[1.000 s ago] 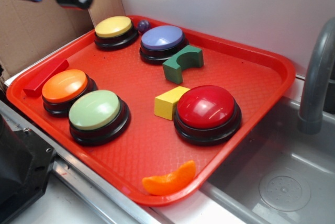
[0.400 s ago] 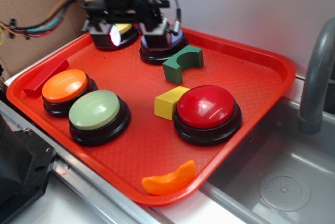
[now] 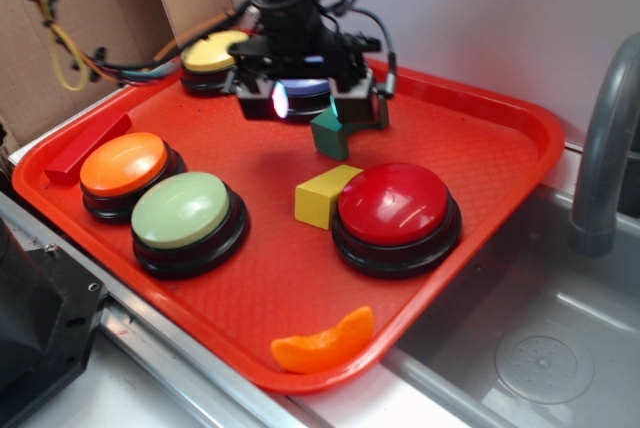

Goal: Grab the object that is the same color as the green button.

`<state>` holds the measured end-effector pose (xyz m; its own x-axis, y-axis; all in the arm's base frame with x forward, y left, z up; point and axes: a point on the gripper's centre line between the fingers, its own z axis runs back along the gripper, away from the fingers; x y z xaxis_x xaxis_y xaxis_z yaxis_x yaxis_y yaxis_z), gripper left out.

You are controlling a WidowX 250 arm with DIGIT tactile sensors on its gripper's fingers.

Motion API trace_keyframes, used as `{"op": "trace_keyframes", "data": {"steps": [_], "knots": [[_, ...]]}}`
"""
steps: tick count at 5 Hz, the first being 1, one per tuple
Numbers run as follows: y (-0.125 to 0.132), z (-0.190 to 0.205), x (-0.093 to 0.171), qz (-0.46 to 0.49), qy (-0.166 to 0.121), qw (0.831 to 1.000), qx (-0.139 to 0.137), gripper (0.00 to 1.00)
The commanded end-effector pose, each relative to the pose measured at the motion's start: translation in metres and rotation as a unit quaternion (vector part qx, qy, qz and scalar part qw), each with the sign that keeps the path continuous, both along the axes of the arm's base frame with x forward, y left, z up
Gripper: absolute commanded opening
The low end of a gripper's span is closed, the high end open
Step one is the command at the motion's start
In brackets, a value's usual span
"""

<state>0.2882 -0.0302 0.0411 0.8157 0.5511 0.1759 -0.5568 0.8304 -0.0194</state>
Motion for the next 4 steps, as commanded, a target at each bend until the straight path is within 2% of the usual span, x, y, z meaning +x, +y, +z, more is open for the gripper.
{"op": "trace_keyframes", "data": {"steps": [1,2,4], "knots": [[0.008,-0.001,0.028,-0.020,-0.027,0.999,-0.017,1.00],[0.009,0.000,0.026,-0.014,-0.027,0.999,-0.017,0.00],[0.005,0.015,0.020,-0.042,-0.017,0.999,0.004,0.00]]}}
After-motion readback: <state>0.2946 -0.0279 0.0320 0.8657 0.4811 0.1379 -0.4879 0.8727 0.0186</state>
